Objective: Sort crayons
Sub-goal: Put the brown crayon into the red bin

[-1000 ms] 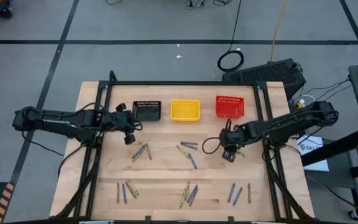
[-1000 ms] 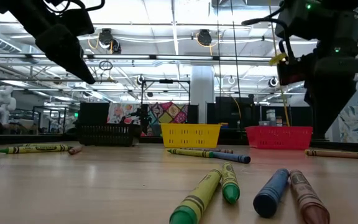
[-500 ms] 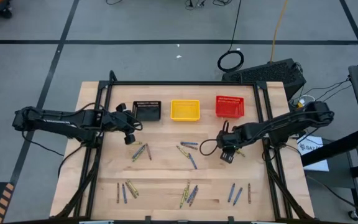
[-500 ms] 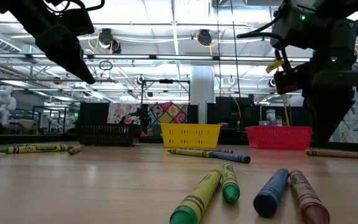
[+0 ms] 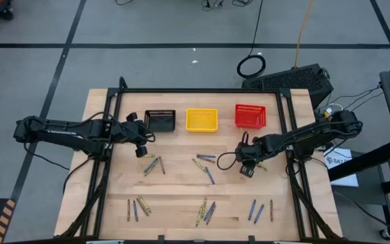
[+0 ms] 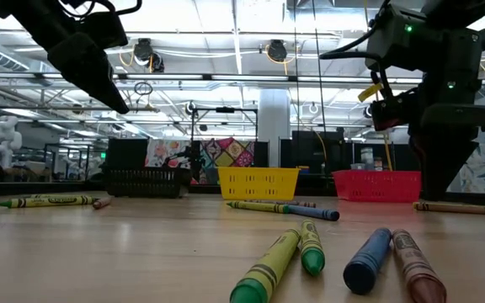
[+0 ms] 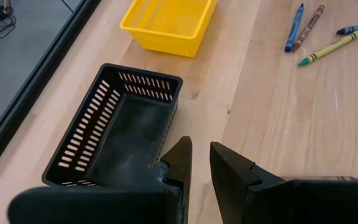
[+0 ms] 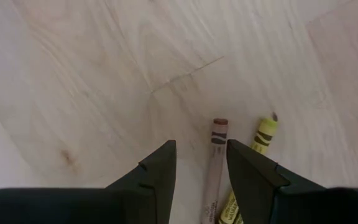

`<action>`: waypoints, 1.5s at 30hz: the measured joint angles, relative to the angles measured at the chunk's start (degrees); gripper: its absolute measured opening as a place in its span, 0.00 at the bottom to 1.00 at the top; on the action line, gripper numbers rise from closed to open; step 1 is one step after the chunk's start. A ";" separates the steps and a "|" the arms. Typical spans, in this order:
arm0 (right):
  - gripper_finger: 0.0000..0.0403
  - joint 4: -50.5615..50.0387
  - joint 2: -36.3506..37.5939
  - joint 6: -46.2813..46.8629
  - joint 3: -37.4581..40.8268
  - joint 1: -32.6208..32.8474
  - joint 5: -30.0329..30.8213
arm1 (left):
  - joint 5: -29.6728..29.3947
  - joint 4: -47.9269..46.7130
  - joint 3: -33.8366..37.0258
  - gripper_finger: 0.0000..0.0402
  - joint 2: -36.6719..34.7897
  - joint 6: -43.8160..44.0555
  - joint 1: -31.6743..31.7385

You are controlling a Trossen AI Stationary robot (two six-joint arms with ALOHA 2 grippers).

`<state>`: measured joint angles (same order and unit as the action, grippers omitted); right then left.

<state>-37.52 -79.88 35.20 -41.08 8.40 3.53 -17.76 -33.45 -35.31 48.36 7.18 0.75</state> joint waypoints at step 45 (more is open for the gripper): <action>0.32 -0.44 0.00 8.56 0.07 1.56 5.02 | 0.00 0.02 0.00 0.16 0.00 0.04 0.00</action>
<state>-37.96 -79.87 43.76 -41.01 9.96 8.55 -17.76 -33.43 -35.31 48.36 7.22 0.75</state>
